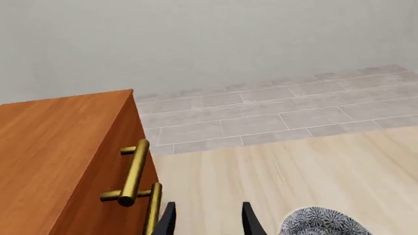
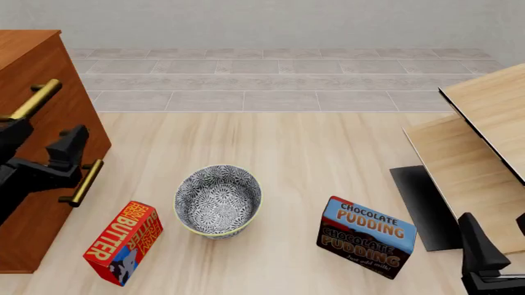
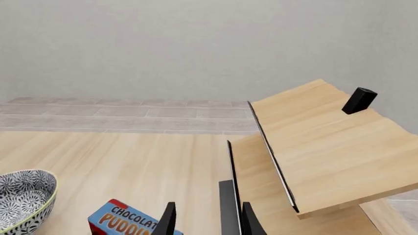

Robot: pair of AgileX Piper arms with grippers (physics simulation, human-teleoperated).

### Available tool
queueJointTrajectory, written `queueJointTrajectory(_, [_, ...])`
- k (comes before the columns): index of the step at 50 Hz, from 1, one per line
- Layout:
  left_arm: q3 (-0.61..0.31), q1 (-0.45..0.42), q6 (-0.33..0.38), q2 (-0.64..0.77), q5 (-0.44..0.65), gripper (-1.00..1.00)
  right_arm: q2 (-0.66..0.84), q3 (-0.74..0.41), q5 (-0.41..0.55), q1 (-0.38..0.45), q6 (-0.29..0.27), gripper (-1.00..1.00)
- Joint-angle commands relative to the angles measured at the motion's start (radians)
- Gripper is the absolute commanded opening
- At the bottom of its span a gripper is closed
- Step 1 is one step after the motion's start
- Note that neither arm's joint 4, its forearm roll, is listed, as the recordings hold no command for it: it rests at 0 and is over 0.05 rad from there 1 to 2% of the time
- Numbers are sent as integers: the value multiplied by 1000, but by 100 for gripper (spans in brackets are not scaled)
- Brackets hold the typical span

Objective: Close the top drawer of the cabinet and put the bowl on top of it.

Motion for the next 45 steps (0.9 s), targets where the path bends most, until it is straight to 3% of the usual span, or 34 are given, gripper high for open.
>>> queueJointTrajectory(1, [-77,-73,1,-34,155,100,0,0,-1,0,-1,100])
queueJointTrajectory(13, [-230,-125,-31,62,312,100,-1,0,-1,-2,-2,100])
queueJointTrajectory(24, [-347,-226,-59,105,464,100,-2,0,-2,-5,3,100])
queueJointTrajectory(33, [-399,-231,-72,167,517,100,-1,-1,-3,-4,3,100])
queueJointTrajectory(40, [-419,-222,-16,231,523,100,-1,0,-2,-2,4,100])
queueJointTrajectory(45, [-457,-271,-78,314,548,100,2,0,-3,-1,6,100])
